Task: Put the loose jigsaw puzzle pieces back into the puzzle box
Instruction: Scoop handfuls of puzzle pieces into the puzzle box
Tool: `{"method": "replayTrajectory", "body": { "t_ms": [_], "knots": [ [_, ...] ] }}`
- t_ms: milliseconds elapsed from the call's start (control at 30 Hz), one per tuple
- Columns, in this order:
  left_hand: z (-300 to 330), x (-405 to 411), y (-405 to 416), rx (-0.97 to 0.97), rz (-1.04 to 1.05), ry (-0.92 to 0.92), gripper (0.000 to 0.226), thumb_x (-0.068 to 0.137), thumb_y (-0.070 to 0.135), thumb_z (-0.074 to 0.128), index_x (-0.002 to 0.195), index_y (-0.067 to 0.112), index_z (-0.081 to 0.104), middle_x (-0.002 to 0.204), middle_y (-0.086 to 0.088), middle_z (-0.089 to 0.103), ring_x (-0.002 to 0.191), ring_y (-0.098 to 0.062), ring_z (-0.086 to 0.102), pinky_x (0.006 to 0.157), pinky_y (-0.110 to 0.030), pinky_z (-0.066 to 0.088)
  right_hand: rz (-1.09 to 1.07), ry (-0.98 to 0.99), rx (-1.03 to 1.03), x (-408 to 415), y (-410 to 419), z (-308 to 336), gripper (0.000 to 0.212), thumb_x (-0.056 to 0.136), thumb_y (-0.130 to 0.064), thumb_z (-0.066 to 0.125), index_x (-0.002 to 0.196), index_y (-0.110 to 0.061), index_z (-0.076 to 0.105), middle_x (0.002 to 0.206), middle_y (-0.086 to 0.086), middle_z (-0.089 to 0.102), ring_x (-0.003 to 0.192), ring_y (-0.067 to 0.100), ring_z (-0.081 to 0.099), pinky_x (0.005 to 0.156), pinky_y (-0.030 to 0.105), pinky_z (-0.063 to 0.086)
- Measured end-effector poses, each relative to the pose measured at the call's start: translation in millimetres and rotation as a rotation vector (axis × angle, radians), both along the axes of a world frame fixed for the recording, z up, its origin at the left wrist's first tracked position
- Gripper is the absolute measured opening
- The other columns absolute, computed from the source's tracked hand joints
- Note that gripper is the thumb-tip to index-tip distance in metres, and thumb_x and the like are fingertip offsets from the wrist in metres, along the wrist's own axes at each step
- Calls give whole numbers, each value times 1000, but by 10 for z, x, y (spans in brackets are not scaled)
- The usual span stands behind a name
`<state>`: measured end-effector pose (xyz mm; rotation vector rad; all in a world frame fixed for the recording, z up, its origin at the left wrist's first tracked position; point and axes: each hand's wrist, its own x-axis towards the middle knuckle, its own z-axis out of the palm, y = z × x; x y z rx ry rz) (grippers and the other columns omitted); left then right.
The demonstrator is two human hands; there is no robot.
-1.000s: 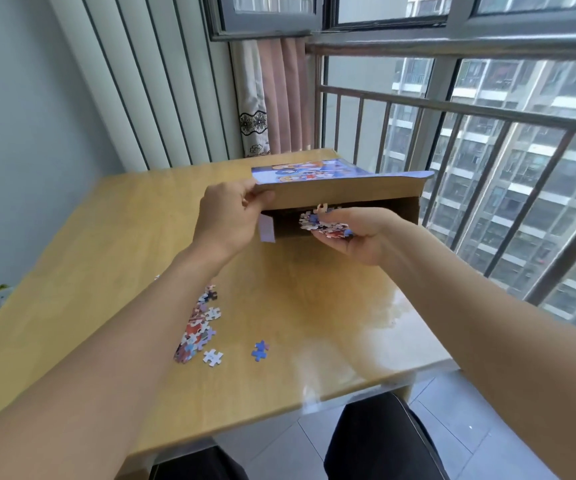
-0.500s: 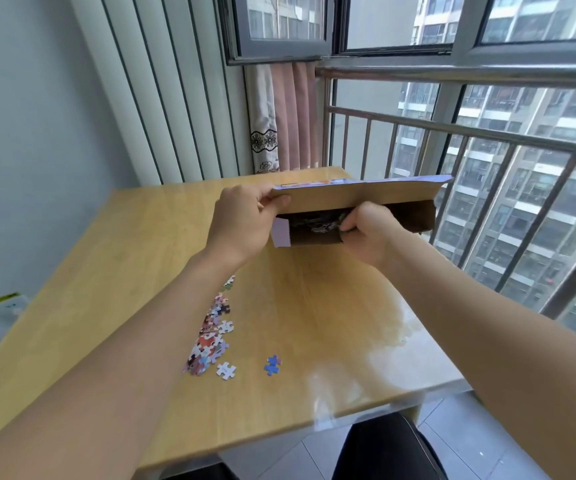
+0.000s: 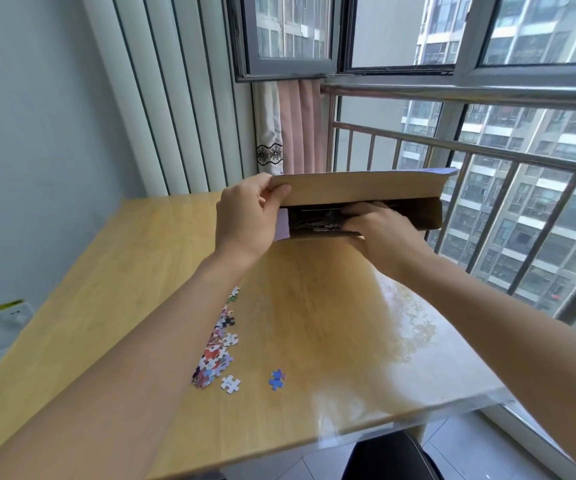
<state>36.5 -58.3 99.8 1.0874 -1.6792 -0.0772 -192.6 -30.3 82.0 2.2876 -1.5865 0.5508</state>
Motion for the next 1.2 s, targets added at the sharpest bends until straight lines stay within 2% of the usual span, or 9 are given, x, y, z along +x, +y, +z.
{"method": "replayTrajectory", "body": {
  "t_ms": [100, 300, 433, 600, 667, 767, 833, 1000, 1200],
  "knots": [
    [186, 15, 8, -4, -26, 54, 15, 97, 30, 63, 82, 29, 60, 71, 15, 62, 68, 8, 58, 61, -13, 39, 18, -50, -205, 19, -26, 171, 16, 95, -17, 63, 95, -13, 78, 97, 7, 73, 93, 32, 65, 70, 43, 54],
    [507, 77, -50, 133, -113, 89, 23, 103, 40, 50, 105, 21, 63, 95, 10, 67, 83, 4, 61, 64, -7, 41, 123, -140, -269, 122, -47, 619, 18, 98, -17, 61, 95, -11, 78, 90, 7, 75, 83, 28, 68, 76, 40, 54],
    [495, 87, -78, 143, -106, 192, 32, 104, 37, 49, 75, 26, 58, 71, 11, 59, 62, 7, 54, 57, -8, 35, 169, -85, -211, 153, -16, 689, 19, 99, -19, 60, 91, -12, 76, 83, 4, 73, 79, 25, 66, 77, 43, 54],
    [454, 61, -61, 192, -126, 294, 39, 101, 37, 55, 67, 20, 59, 55, 15, 49, 52, 0, 44, 51, -11, 32, 152, -92, -124, 97, -29, 606, 22, 100, -21, 59, 93, -11, 76, 87, 6, 74, 82, 27, 68, 80, 45, 54],
    [400, 66, -45, 202, -140, 293, 42, 101, 38, 56, 75, 6, 65, 63, 0, 54, 58, -5, 43, 57, -21, 35, 130, -124, -98, 86, -26, 540, 19, 99, -21, 61, 97, -11, 78, 91, 6, 76, 85, 26, 69, 82, 46, 55],
    [216, 93, -8, 235, -143, 275, 50, 100, 36, 57, 76, -8, 59, 66, -18, 47, 64, -15, 39, 61, -30, 31, 135, -126, -2, 100, 11, 399, 14, 95, -18, 65, 101, -16, 79, 95, 1, 76, 89, 24, 69, 83, 44, 55],
    [47, 115, 23, 265, -124, 270, 50, 99, 34, 59, 67, -3, 52, 59, -7, 41, 60, -14, 34, 58, -30, 27, 146, -113, 46, 151, 61, 246, 16, 93, -14, 67, 103, -17, 78, 99, -1, 76, 92, 23, 69, 84, 43, 55],
    [-506, 158, 106, 423, -132, 242, 26, 96, 31, 64, 82, 11, 73, 81, 1, 74, 73, -8, 60, 69, -22, 47, 335, -148, 173, 502, 319, -174, 12, 83, -14, 77, 95, -18, 79, 90, -5, 73, 75, 10, 64, 74, 32, 57],
    [-999, 365, 132, 635, -173, 93, 29, 96, 25, 66, 96, -3, 72, 94, -13, 74, 82, -16, 58, 85, -39, 50, 437, -16, 766, 955, 454, -665, 47, 71, -31, 90, 114, -24, 73, 93, -10, 67, 76, 5, 60, 61, 13, 41]
  ]
}}
